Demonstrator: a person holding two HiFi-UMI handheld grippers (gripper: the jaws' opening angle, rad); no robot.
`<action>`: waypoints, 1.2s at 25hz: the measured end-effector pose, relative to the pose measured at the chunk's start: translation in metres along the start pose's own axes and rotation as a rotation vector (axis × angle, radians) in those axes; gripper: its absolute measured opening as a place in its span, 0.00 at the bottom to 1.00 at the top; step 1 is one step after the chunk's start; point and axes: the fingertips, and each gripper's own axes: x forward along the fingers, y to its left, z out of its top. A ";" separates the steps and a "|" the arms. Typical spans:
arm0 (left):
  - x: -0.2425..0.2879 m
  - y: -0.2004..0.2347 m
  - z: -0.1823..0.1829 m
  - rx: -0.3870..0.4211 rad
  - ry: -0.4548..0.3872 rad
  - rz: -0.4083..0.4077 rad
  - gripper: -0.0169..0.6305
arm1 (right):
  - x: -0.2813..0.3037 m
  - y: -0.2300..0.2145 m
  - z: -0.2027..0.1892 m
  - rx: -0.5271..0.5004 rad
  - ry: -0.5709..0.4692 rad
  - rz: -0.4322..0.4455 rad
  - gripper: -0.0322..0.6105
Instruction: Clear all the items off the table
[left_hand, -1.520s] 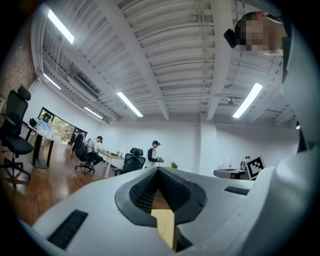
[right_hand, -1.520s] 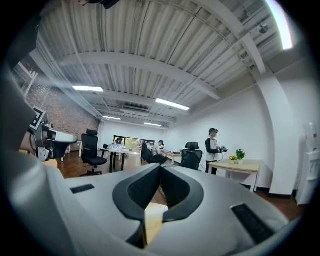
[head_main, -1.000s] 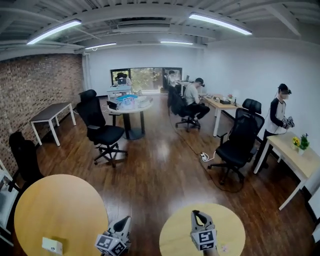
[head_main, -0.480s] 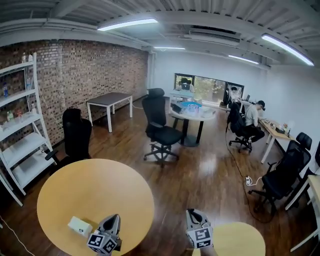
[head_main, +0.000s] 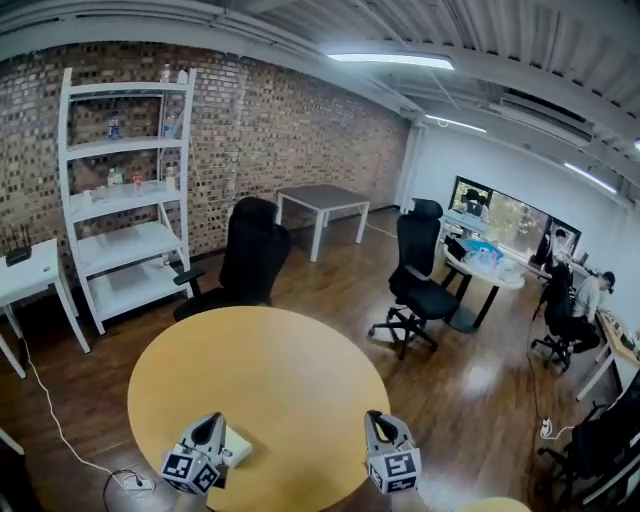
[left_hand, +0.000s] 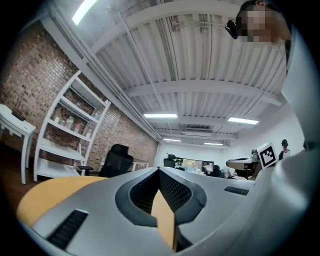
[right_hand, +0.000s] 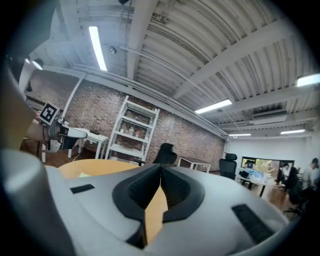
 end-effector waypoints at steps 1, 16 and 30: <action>-0.013 0.017 0.006 0.012 -0.006 0.042 0.01 | 0.017 0.020 0.004 -0.003 -0.009 0.054 0.06; -0.247 0.107 0.087 0.161 -0.119 0.777 0.01 | 0.164 0.245 0.060 0.046 -0.103 0.675 0.12; -0.275 0.103 0.083 0.174 -0.080 0.877 0.01 | 0.188 0.335 0.040 0.105 0.011 0.833 0.43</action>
